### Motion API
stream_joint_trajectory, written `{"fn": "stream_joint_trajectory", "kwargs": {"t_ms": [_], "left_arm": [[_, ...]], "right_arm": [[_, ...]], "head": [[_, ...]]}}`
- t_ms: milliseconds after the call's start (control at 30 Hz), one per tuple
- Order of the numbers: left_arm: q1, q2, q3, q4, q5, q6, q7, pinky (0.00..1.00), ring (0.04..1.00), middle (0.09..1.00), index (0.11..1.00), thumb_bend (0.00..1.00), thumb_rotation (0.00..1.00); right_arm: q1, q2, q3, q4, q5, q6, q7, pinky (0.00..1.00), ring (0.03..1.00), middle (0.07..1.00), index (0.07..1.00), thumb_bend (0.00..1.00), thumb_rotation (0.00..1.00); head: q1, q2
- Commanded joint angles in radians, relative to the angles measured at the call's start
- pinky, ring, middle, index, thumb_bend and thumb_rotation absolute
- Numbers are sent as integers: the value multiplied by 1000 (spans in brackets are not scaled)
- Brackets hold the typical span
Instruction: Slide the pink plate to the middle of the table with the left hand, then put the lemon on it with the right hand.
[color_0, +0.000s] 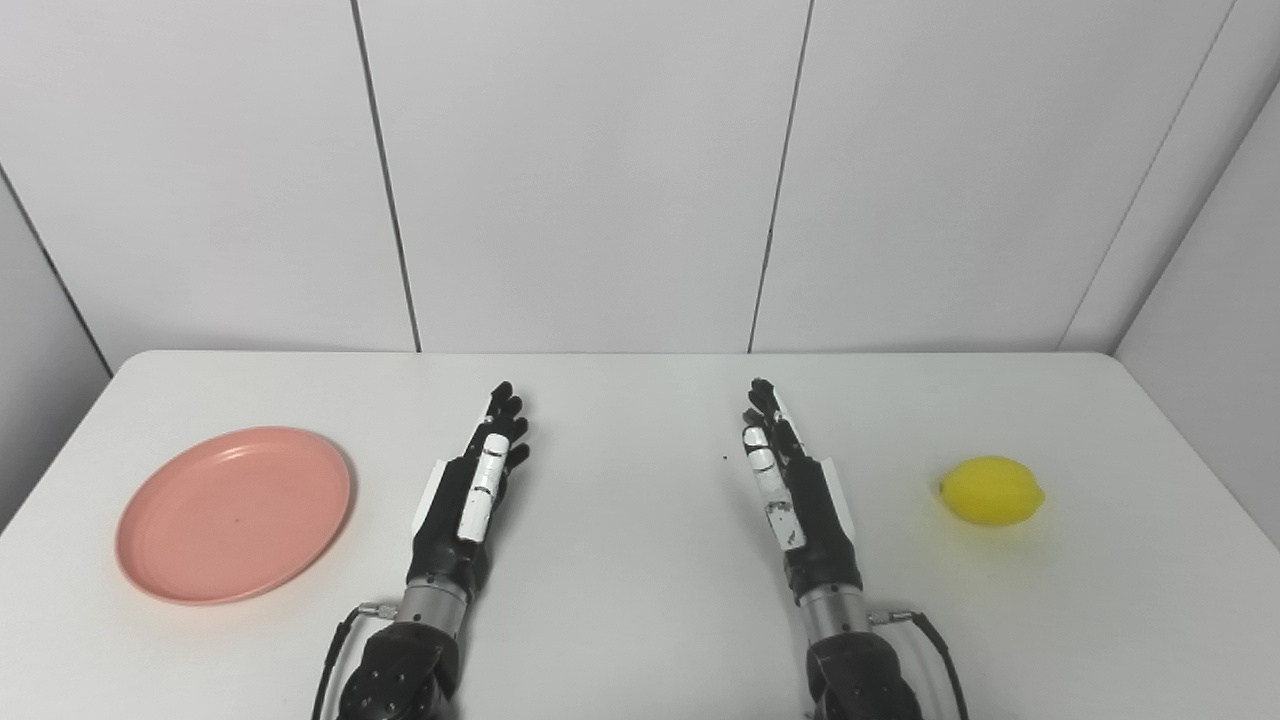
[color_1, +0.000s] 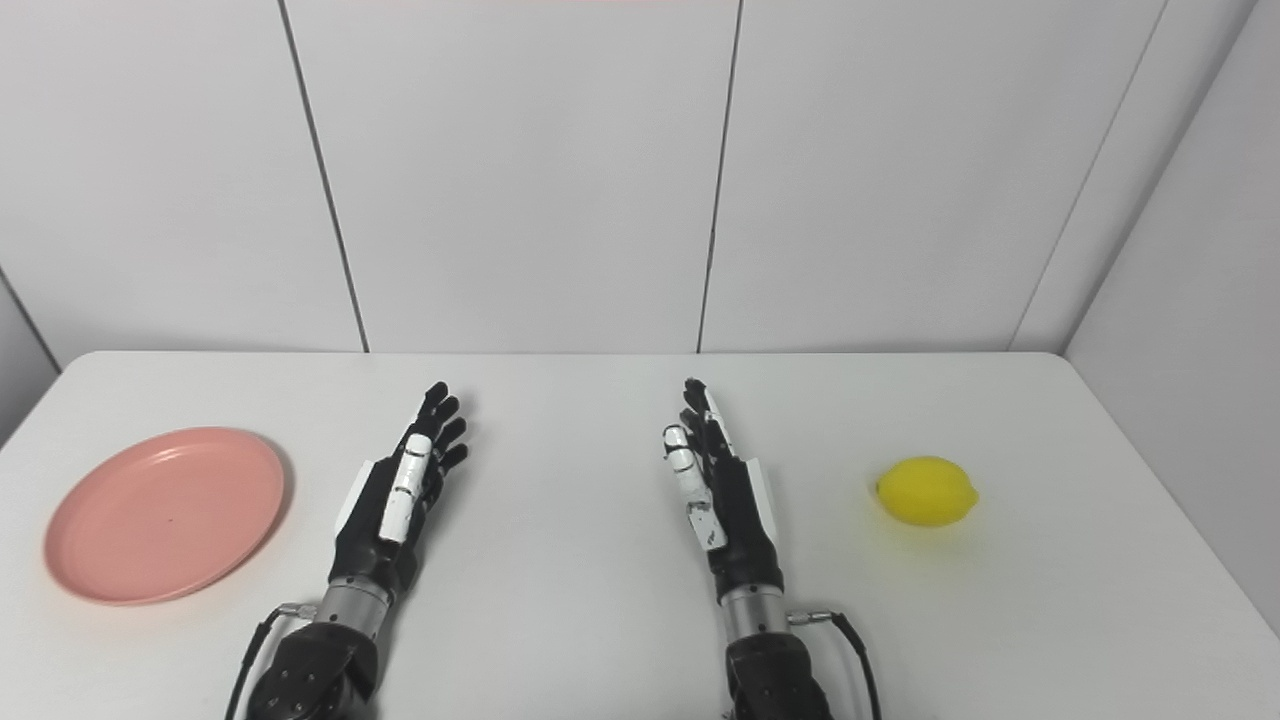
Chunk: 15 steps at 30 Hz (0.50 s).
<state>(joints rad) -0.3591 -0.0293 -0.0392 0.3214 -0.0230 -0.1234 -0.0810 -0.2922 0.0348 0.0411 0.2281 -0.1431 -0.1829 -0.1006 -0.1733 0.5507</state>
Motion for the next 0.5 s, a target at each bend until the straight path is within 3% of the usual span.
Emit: {"fn": "stream_joint_trajectory", "kwargs": {"t_ms": [0,100,233,467], "left_arm": [[-16,9,-7,-1,21,-36,9,974,987,997,1000,583,1000],[-15,12,-14,-9,52,-27,23,996,998,999,998,671,1000],[-16,22,-27,-11,83,-26,31,1000,1000,1000,989,626,1000],[-16,28,-36,-19,86,-16,25,1000,1000,1000,999,643,1000]], "right_arm": [[-13,-2,-3,-11,7,-20,0,934,936,955,947,711,1000],[-16,-4,-4,-3,11,-31,2,933,942,957,952,694,1000],[-17,-6,-3,-6,12,-27,4,958,956,963,962,680,1000],[-20,-11,-3,1,15,-37,5,958,960,966,967,678,992]], "head": [[1,1],[0,1],[-2,0],[-1,-2]]}}
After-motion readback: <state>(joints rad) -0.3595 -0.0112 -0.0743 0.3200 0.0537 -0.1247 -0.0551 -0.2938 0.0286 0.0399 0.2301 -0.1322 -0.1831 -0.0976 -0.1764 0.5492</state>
